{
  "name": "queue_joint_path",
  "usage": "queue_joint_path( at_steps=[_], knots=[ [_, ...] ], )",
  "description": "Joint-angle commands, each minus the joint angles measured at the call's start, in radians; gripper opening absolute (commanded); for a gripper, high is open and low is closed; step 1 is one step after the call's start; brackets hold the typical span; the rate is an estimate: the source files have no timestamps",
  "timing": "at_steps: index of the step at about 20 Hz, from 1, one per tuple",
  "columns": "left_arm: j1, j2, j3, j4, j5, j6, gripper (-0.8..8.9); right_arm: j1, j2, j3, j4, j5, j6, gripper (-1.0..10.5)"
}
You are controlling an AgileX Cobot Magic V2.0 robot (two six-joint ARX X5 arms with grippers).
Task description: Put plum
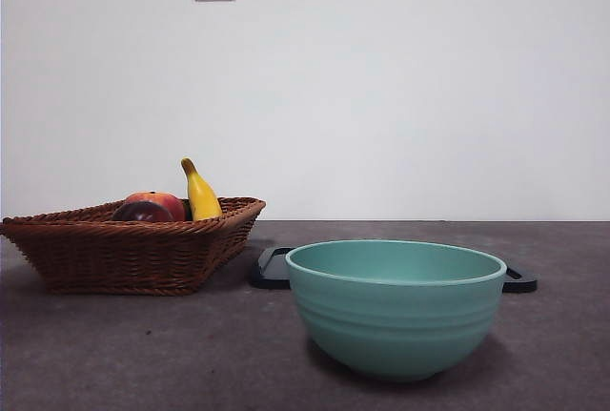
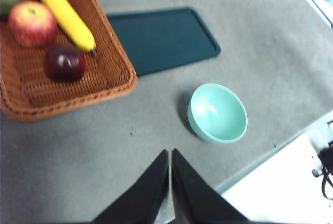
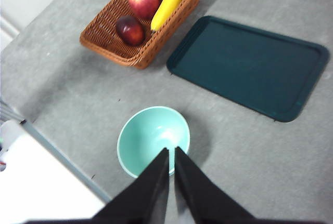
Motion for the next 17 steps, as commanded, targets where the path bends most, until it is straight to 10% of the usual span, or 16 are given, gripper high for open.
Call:
queue_joint_path(
  at_steps=[1,4,9,17],
  knots=[
    [-0.002,0.009,0.022,0.008,0.005,0.02,0.09,0.014,0.007,0.023,0.003,-0.003,-0.015,0.1],
    [-0.002,0.009,0.022,0.008,0.004,0.02,0.49,0.02,0.007,0.023,0.003,-0.003,-0.007,0.2],
    [-0.002,0.009,0.022,0.009,0.003,0.02,3.93,0.02,0.007,0.023,0.003,-0.003,0.005,4.0],
    [-0.002,0.07,0.022,0.048,-0.009,0.008,4.15,0.02,0.02,0.023,0.01,-0.003,0.019,4.0]
  ],
)
